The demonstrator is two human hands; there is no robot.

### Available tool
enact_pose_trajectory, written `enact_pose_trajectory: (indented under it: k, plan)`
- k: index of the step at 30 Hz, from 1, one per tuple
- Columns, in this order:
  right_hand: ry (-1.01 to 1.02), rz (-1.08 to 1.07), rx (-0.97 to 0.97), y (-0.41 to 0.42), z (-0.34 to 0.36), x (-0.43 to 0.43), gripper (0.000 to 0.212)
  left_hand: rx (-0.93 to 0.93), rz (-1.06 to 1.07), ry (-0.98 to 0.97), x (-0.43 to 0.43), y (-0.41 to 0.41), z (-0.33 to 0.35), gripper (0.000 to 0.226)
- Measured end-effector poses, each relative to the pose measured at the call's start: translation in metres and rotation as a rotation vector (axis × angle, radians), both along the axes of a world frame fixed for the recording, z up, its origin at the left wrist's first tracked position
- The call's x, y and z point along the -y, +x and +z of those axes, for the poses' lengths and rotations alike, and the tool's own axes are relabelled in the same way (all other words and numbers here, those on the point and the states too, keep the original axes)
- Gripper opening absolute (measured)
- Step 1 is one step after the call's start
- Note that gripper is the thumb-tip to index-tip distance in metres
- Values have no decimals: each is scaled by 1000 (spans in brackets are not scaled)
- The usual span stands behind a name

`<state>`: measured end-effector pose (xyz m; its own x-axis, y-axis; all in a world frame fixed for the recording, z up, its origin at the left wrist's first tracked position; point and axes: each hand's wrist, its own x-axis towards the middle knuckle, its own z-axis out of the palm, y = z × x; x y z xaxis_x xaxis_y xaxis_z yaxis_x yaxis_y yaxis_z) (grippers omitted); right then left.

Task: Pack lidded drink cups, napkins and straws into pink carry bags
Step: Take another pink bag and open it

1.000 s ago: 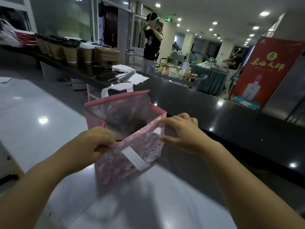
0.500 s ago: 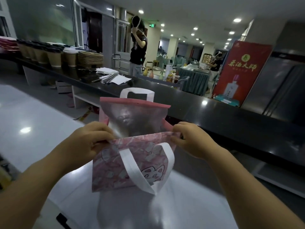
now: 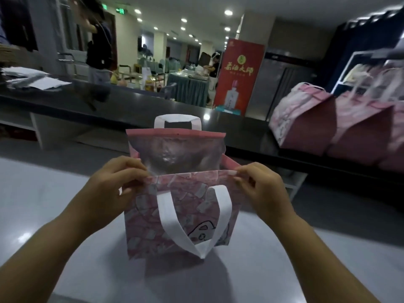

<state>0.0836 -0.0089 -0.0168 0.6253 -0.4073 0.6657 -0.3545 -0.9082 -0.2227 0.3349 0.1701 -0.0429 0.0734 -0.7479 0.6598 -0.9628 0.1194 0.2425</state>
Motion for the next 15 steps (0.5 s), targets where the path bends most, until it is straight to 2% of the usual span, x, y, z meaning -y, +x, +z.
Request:
enact_pose_trajectory:
  k: [7,15]
  plan:
    - [35,-240,12,-125,-2,27,14,5,-223,7,78,-101,0,26]
    - [112,-470,46,-224,-16,73,15,53,-460,68,174,-181,-9,27]
